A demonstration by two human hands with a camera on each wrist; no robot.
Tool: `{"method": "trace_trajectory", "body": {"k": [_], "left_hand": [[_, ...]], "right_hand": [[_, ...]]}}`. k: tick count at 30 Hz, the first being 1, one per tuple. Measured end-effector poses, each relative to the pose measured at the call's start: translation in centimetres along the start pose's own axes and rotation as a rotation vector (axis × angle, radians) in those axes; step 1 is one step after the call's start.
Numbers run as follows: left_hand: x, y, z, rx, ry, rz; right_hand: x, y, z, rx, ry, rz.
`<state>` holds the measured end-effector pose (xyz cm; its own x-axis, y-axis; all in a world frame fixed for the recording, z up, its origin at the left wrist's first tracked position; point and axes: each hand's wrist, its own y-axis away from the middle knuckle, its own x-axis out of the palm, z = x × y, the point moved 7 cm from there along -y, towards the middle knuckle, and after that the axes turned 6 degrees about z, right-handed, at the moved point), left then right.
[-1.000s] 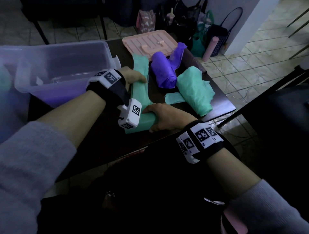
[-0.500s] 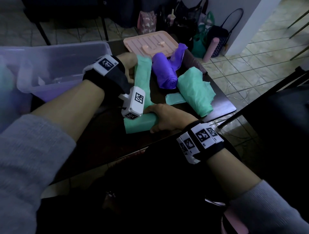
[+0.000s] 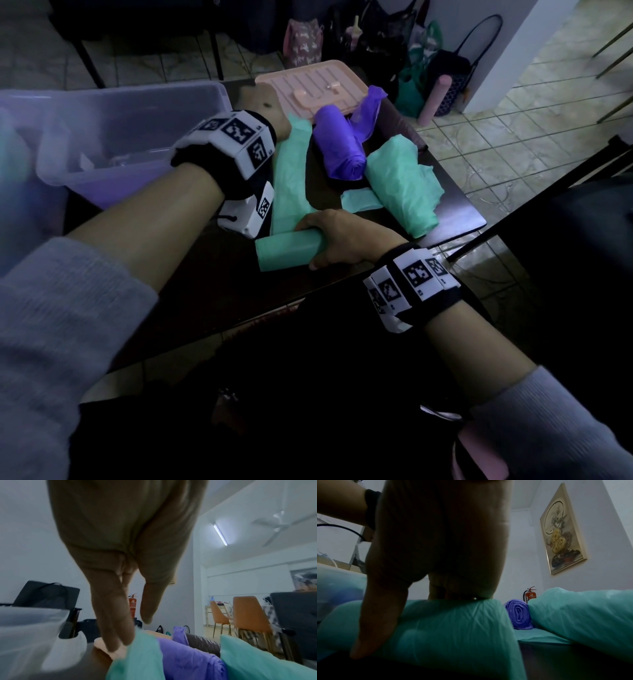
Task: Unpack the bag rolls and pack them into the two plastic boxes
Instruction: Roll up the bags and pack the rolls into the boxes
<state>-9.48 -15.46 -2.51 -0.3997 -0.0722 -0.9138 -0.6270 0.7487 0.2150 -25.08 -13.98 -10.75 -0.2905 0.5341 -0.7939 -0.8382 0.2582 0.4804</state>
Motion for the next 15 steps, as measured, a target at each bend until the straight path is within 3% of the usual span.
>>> {"method": "trace_trajectory", "body": {"k": [3, 10, 15], "left_hand": [[-0.2, -0.1, -1.5, 0.108, 0.001, -0.070], [6.8, 1.9, -0.2, 0.213, -0.224, 0.465], [9.5, 1.8, 1.6, 0.226, -0.304, 0.474]], "right_hand": [[0.0, 0.0, 0.0, 0.002, -0.004, 0.010], [-0.1, 0.0, 0.1, -0.004, 0.006, 0.003], [0.0, -0.1, 0.1, 0.004, 0.025, 0.009]]}}
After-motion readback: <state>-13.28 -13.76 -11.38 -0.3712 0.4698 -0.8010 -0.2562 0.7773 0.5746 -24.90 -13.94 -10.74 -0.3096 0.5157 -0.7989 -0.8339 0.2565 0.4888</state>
